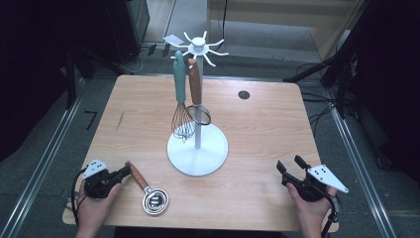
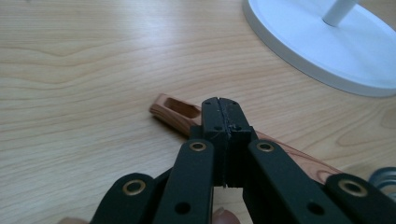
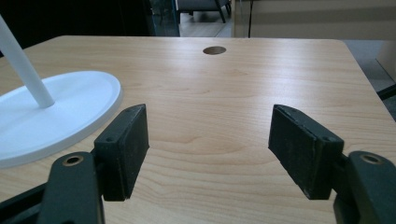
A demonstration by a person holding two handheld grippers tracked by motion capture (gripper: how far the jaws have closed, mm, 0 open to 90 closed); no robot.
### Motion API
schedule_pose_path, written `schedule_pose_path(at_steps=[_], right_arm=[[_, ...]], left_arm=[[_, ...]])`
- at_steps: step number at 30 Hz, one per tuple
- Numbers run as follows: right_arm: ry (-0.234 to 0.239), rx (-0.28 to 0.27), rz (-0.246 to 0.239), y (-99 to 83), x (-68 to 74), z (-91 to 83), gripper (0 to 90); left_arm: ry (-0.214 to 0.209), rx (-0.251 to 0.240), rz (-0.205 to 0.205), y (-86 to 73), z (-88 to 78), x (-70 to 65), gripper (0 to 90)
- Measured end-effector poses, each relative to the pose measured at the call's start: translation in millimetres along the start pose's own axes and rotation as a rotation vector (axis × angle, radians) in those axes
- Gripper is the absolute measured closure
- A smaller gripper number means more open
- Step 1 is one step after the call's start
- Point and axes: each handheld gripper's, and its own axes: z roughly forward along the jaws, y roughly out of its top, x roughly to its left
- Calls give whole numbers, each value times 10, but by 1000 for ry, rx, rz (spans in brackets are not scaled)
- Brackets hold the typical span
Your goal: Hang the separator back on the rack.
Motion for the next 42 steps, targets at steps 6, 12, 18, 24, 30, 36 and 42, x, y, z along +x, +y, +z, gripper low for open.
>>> schedule_pose_path(at_steps=[6,12,18,24,30,36,42], right_arm=[[17,20,-13,-26,56,75,296],[27,27,-2,-47,90,75,297],[30,31,-2,-58,119,87,300],[53,32,-19,-51,219,98,301],[87,43,-36,-50,365,156,300],[112,50,-52,-51,467,181,302],[141,60,-54,-40,530,202,301]], left_arm=[[-18,13,-7,-2,5,9,900],[-55,48,-27,-35,-10,-75,900],[-92,97,6,-65,28,-233,900],[-125,121,15,-79,36,-331,900],[-182,141,23,-93,63,-425,900],[-216,169,61,-110,107,-557,900],[-240,185,108,-128,178,-724,900]])
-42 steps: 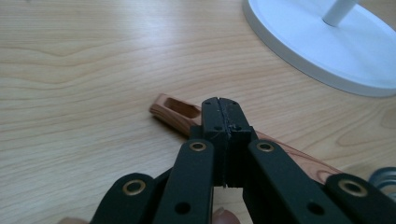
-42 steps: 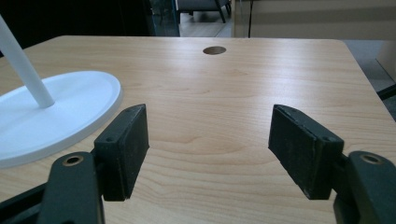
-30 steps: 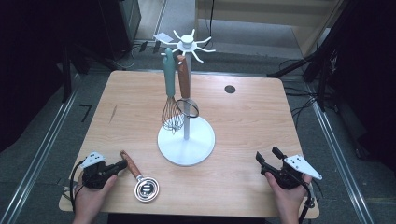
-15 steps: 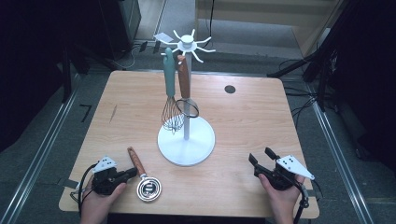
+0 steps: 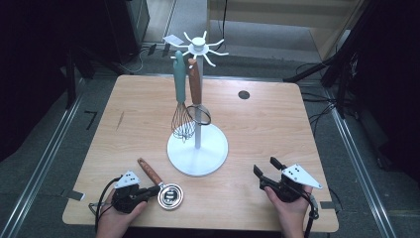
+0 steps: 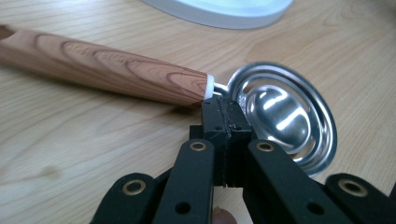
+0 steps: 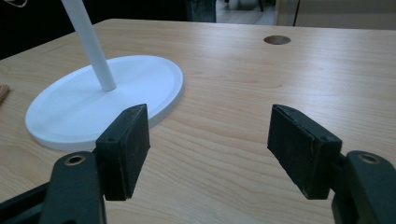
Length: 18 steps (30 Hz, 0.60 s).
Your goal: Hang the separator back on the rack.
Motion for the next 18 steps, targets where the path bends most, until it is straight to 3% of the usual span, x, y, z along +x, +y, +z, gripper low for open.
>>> schedule_pose_path(at_steps=[8,11,15,18], right_arm=[[34,17,-43,6,135,66,315],[49,27,-64,16,204,103,313],[85,41,-88,14,314,153,314],[95,48,-94,7,356,176,318]], left_arm=[[-9,6,59,53,169,-200,900],[-20,5,50,72,218,-249,900],[-19,4,80,87,292,-378,900],[-7,-6,93,93,285,-391,900]])
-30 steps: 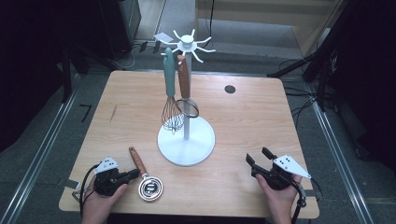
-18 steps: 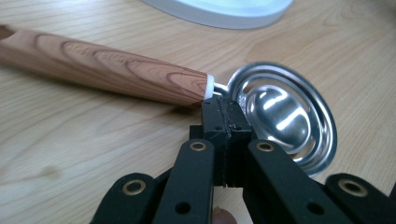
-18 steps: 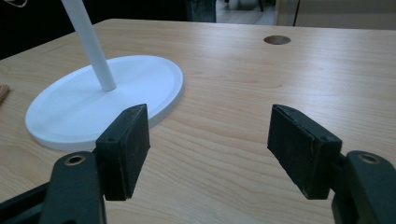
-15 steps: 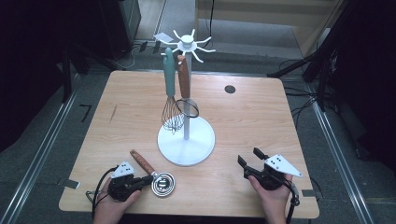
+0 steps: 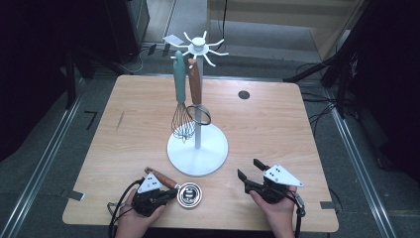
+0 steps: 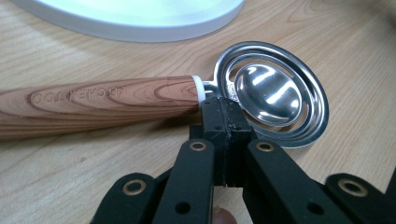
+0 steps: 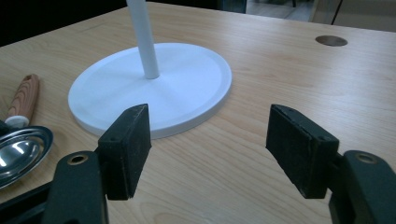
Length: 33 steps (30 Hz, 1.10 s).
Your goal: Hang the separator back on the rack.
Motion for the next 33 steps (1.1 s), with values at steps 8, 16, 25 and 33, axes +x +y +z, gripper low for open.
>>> schedule_pose_path(at_steps=[8,16,25,33], right_arm=[[68,7,-18,11,157,67,378],[113,4,-9,25,315,159,381],[253,59,-11,10,551,279,574],[354,149,-65,-45,861,402,816]], left_arm=[[114,-141,-126,32,-318,514,900],[231,-183,-237,12,-400,1002,900],[259,-118,-231,40,-306,1040,900],[239,-95,-215,55,-270,1004,900]])
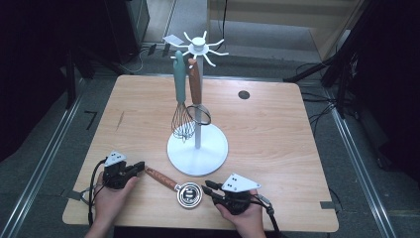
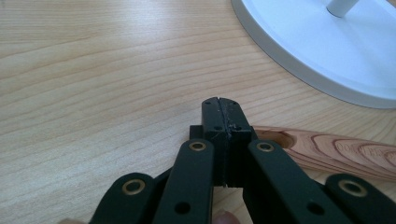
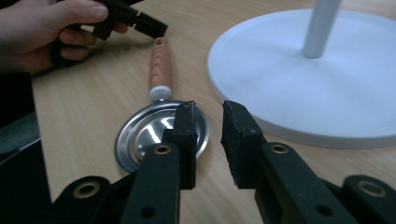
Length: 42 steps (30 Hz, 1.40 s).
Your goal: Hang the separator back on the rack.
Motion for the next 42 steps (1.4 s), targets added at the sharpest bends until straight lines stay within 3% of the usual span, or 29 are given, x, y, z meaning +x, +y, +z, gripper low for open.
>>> schedule_pose_path(at_steps=[6,9,16,25,34,36,42], right_arm=[[28,47,-29,-20,42,94,880],[40,112,-45,-55,64,159,887],[11,166,-41,-91,29,131,881],[-16,184,-23,-165,-105,-37,864],[-102,179,-48,-227,-210,-199,864],[-133,182,-48,-245,-221,-239,864],[-151,175,-26,-263,-269,-292,865]], left_arm=[[-6,4,16,-5,13,-51,900],[-11,7,24,-9,24,-96,900],[-29,14,34,-19,60,-215,900],[-48,27,60,-27,128,-422,900],[-52,23,95,-6,241,-687,900],[-58,5,83,29,225,-661,900],[-93,-12,64,11,94,-582,900]])
